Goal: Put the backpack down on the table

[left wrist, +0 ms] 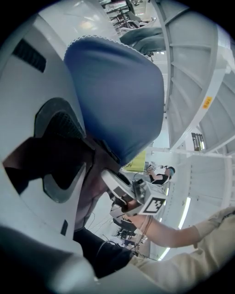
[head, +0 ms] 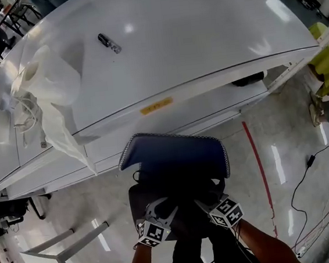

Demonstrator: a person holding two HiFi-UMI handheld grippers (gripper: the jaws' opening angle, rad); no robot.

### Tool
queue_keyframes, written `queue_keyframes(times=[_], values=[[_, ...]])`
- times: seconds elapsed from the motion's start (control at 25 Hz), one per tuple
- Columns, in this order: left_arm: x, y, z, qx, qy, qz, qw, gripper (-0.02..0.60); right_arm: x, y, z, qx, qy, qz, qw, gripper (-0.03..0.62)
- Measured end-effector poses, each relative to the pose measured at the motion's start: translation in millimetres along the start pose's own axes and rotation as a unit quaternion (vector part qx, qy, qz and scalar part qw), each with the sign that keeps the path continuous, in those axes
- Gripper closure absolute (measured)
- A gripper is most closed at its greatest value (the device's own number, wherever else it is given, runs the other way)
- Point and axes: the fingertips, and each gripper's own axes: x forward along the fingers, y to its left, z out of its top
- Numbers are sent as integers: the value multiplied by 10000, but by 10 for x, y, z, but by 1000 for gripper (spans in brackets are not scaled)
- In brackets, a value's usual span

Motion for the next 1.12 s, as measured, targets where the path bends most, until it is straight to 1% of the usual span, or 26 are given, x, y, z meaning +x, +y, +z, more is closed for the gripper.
queue_keyframes(times=[0.08,0.24,0.36,0.44,0.56,0.68,0.76,0.88,1.0,1.12], values=[[-158,-3,93,109,-1,93,9999,420,-142,251,220,-176,-152,87,9997,510],[-617,-34,213,124,-116,332,9993,419,-365,796,488,-368,-286,369,9982,511],[-939,-39,290,91,-246,720,9971,420,-480,1174,634,-619,-368,469,9963,513],[-1153,-34,368,-62,-453,1042,9935,443,-539,1433,711,-797,-384,558,9945,513],[-1434,-22,490,-340,-821,1470,9851,483,-629,1820,797,-1170,-387,729,9897,513],[-1718,-39,564,-569,-1098,1823,9754,484,-708,2107,906,-1536,-408,889,9833,514],[-1915,-71,596,-641,-1214,2032,9695,485,-761,2296,997,-1849,-402,1013,9767,516],[-2162,-168,608,-594,-1273,2310,9627,483,-848,2543,1108,-2351,-362,1156,9644,519],[-2327,-281,678,-579,-1381,2660,9523,483,-949,2715,1247,-2979,-320,1364,9442,522],[-2557,-396,786,-619,-1527,3051,9380,483,-1086,2938,1376,-3456,-287,1534,9253,522]])
